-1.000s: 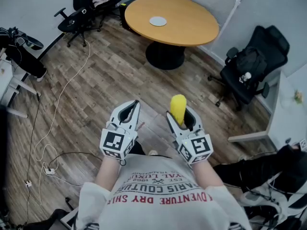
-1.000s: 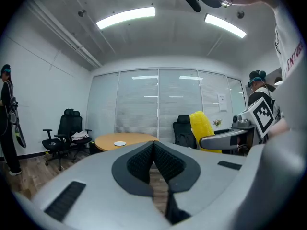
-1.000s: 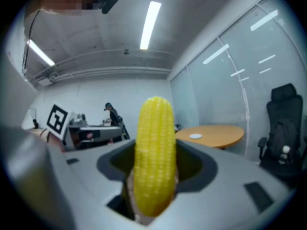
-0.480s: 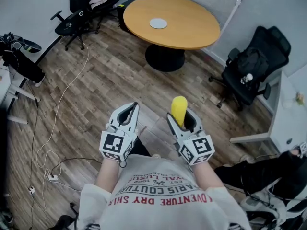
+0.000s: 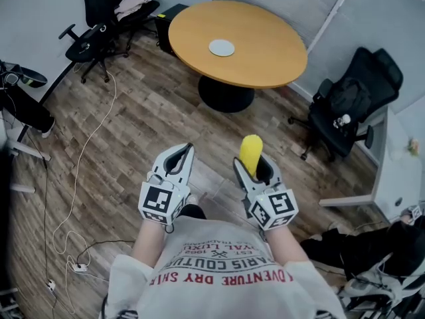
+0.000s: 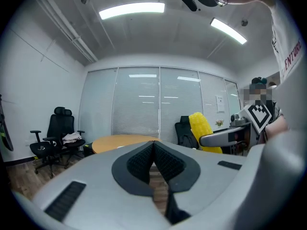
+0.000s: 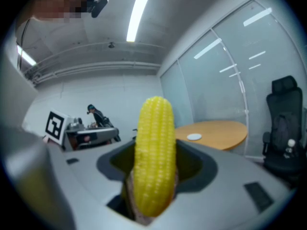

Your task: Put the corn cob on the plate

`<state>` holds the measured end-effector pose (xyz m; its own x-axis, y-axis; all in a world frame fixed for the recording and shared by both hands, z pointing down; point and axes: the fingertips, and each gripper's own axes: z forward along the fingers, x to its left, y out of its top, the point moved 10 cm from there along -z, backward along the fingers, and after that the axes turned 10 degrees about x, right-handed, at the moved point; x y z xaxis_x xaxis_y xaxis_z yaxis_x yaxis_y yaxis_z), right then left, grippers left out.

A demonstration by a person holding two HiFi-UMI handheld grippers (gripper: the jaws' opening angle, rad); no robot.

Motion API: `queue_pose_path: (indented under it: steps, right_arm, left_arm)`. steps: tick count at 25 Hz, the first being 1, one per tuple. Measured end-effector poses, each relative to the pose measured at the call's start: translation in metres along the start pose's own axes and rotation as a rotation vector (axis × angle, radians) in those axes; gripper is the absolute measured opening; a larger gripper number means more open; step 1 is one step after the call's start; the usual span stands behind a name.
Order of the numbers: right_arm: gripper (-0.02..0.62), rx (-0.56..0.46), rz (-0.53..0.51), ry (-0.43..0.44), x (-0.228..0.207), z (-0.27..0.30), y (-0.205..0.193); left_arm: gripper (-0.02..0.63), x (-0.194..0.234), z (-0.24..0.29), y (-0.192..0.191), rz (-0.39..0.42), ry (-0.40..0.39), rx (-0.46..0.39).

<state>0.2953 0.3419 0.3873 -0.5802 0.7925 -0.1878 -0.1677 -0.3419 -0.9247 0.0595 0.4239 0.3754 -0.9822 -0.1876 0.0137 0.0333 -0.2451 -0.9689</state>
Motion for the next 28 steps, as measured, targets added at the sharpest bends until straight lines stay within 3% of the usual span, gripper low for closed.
queue_pose_path:
  steps: [7, 15, 22, 28]
  right_arm:
    - [0.262, -0.01, 0.015, -0.03, 0.012, 0.083, 0.035]
    - [0.262, 0.021, 0.02, -0.019, 0.004, 0.149, 0.054]
    - [0.262, 0.038, 0.019, 0.041, -0.04, 0.217, 0.072]
    - [0.262, 0.049, 0.006, 0.102, -0.102, 0.283, 0.103]
  left_arm:
    - [0.034, 0.092, 0.034, 0.021, 0.015, -0.031, 0.002]
    - [0.034, 0.148, 0.065, 0.021, -0.009, -0.019, 0.021]
    - [0.034, 0.182, 0.115, 0.023, -0.019, 0.037, 0.039]
    - [0.034, 0.213, 0.185, 0.045, -0.013, 0.105, 0.045]
